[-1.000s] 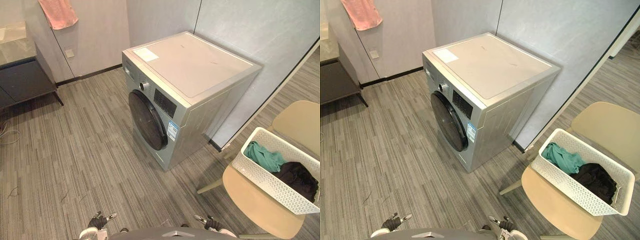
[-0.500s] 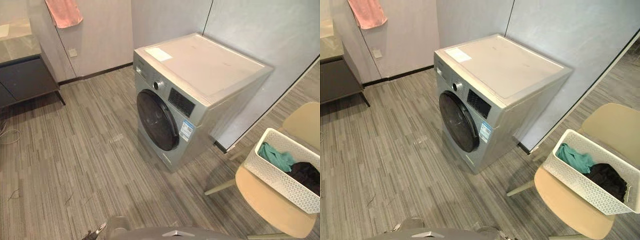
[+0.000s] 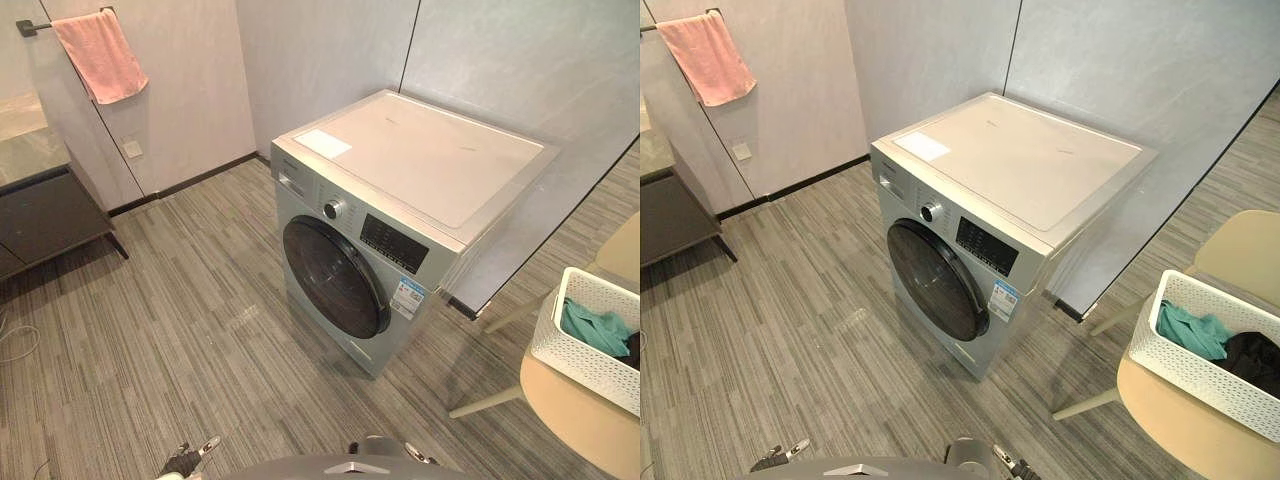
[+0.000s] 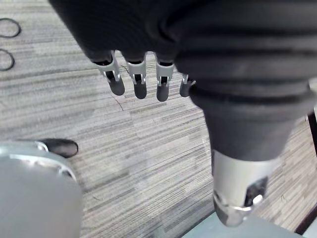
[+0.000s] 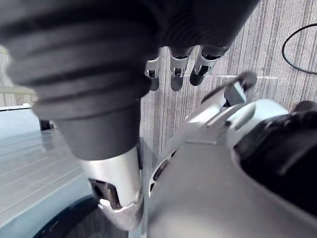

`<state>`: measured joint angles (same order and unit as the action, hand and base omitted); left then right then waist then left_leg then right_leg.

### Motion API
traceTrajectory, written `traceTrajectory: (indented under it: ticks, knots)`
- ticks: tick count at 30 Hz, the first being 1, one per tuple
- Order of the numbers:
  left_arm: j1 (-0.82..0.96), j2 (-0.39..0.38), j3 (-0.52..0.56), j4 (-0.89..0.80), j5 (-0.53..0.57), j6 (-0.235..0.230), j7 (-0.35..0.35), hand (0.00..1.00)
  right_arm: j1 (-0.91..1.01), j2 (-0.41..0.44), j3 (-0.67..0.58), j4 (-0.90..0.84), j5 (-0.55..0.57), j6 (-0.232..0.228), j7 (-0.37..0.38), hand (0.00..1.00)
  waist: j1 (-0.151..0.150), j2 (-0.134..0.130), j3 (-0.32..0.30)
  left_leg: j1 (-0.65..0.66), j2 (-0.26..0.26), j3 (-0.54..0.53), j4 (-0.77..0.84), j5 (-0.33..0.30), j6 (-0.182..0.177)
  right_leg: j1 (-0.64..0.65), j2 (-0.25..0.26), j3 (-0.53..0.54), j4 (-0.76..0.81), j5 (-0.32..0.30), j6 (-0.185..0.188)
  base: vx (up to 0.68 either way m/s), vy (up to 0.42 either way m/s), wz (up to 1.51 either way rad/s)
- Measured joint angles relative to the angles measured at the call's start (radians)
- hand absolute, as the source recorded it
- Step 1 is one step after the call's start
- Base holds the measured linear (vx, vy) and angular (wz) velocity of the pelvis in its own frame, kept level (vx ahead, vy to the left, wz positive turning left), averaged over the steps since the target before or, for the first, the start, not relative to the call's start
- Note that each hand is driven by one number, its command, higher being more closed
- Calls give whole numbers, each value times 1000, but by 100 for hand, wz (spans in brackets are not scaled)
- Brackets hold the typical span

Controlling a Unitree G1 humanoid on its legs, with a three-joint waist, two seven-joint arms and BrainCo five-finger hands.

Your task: Pick up the laundry basket with both hands and put the clothes into the washing machine.

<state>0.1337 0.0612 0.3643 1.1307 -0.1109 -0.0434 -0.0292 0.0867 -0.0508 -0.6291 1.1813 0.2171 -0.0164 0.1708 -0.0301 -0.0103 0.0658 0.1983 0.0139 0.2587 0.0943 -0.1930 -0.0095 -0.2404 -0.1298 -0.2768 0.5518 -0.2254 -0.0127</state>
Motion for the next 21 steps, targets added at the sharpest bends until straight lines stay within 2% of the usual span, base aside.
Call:
traceTrajectory:
  ticks: [1, 2, 3, 6, 9, 11, 12, 13, 14, 15, 17, 19, 20, 21]
  knots:
    - [-3, -15, 33, 0, 3, 1, -1, 0, 6, 4, -5, -4, 1, -1, 1, 0, 5, -2, 0, 7, 4, 0, -5, -12, -19, 20, 13, -15, -18, -8, -16, 193, -84, -22]
    - [-2, -42, 62, 10, 11, 2, -1, 0, 6, -10, -11, -8, -9, -2, 0, 0, 11, 38, 1, 3, 40, 0, -11, -21, -32, 37, 54, -14, -64, 11, -25, 158, -62, -27]
    - [-8, -55, 79, 15, 18, 2, -5, 0, 2, -15, -12, -17, -13, -6, 0, 0, 12, 52, -1, -9, 51, -4, -13, -21, -33, 38, 72, -15, -94, 15, -32, 131, -57, -16]
    - [-26, -69, 109, 7, 17, 1, -7, 0, 21, -12, -3, -27, -19, -6, 0, 0, 2, 56, 7, 1, 71, -53, -6, -12, -41, 106, 85, -61, -149, 16, -34, 110, -87, 38]
    - [-29, -95, 109, -33, 16, -5, -9, 0, 27, -5, 17, -28, -22, -9, -5, 0, 16, 43, 2, 5, 92, -71, 45, -7, -53, 192, 103, -89, -238, 27, -23, 36, -35, 46]
    - [-30, -97, 103, -61, 16, -9, -14, 0, 25, -2, 50, -31, -22, -10, -7, 0, 24, 19, 5, -77, 103, -72, 226, -26, -78, 228, 104, -92, -297, 40, -10, -39, -2, 27]
    - [-37, -96, 108, -78, 15, -9, -18, 0, 25, -3, 98, -58, -19, -10, -8, 0, 24, 26, 9, -183, 130, -78, 441, -37, -95, 240, 106, -93, -311, 41, -9, -47, 15, 15]
    - [-40, -99, 108, -89, 15, -10, -18, 0, 25, -8, 122, -75, -17, -13, -8, 0, 28, 21, 17, -234, 147, -85, 548, -33, -102, 241, 111, -93, -311, 41, -8, -45, 55, -4]
    - [-38, -103, 107, -97, 4, -10, -17, 0, 22, -22, 163, -101, -13, -23, -9, 0, 35, 42, 19, -305, 178, -97, 698, -12, -114, 249, 119, -92, -308, 50, -18, -9, 118, -30]
    - [-30, -102, 104, -95, -7, -11, -15, 0, 10, -27, 184, -105, -9, -31, -10, 0, 40, 49, 18, -314, 191, -95, 743, -19, -105, 263, 118, -84, -306, 63, -10, 33, 181, -33]
    - [-24, -93, 85, -86, -14, -14, -8, 0, -17, -19, 203, -102, -8, -32, -9, 0, 37, 49, 18, -290, 212, -91, 662, -60, -71, 277, 115, -55, -316, 67, -10, 61, 204, -31]
    - [-24, -87, 85, -78, -15, -20, -5, 0, -48, -5, 251, -101, -9, -35, -8, 0, 39, 45, 16, -257, 231, -115, 450, -90, -55, 258, 96, -7, -317, 78, 25, 37, 249, -56]
    - [-17, -89, 81, -70, -14, -21, -3, 0, -49, -20, 288, -98, -6, -42, -5, 0, 40, 55, -2, -238, 229, -144, 307, -61, -70, 226, 94, 22, -305, 78, 39, 29, 344, -81]
    - [-20, -85, 64, -51, -29, -22, 5, 0, -49, -34, 340, -92, 2, -46, -7, 0, 50, 65, -12, -224, 203, -124, 244, -24, -110, 199, 74, 67, -289, 83, 67, 35, 287, -57]
